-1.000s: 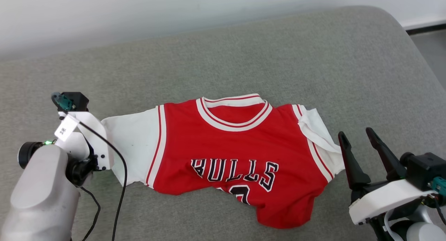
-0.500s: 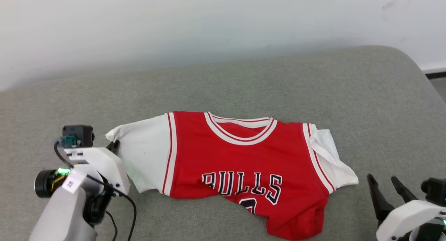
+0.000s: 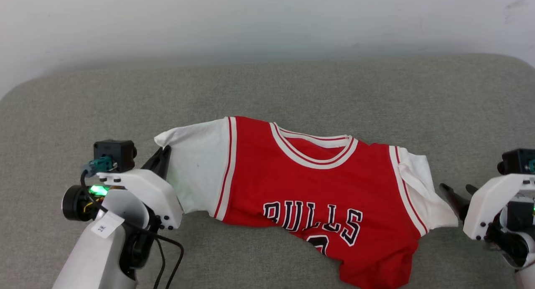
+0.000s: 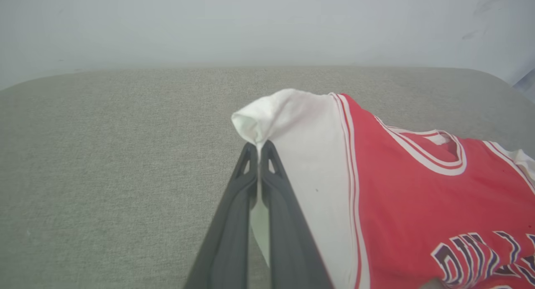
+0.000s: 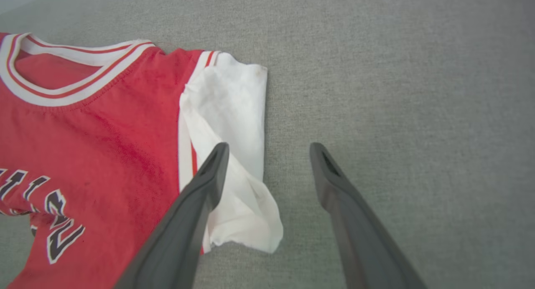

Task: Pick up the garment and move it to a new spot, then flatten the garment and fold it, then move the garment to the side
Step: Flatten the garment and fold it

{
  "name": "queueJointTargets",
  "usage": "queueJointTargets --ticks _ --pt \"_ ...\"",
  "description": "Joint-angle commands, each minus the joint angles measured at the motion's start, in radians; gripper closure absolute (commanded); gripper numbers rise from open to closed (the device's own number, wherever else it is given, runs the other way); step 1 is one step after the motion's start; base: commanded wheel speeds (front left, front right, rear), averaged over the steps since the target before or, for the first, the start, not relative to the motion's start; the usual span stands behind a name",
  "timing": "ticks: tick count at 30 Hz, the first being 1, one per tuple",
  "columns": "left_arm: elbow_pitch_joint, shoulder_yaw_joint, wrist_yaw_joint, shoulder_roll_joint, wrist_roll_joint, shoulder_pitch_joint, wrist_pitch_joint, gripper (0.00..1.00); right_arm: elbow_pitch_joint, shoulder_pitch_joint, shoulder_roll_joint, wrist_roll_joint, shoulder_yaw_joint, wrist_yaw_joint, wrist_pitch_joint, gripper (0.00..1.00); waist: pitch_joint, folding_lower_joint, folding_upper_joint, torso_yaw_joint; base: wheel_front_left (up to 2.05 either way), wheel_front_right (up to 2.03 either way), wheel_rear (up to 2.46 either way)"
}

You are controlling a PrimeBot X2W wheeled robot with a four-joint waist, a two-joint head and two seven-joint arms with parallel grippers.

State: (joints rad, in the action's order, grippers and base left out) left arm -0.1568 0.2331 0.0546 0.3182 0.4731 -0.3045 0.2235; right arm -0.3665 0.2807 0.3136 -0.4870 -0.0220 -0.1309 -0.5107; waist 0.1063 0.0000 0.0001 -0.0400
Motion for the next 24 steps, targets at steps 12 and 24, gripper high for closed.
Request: queueJointTargets --ticks 12,24 --pt "0.039 0.041 -0.014 -0.029 -0.016 -0.079 -0.023 1.00 -0.215 0.230 0.092 -0.097 0.207 0.000 -0.060 0.00 0.138 0.0000 -0.0001 0.084 0.00 0.00 0.00" --pt "0.013 0.046 -0.018 -0.020 -0.004 -0.086 -0.023 1.00 -0.339 0.244 0.122 -0.246 0.414 -0.001 -0.156 1.00 0.148 0.0000 -0.0001 0.089 0.00 0.00 0.00"
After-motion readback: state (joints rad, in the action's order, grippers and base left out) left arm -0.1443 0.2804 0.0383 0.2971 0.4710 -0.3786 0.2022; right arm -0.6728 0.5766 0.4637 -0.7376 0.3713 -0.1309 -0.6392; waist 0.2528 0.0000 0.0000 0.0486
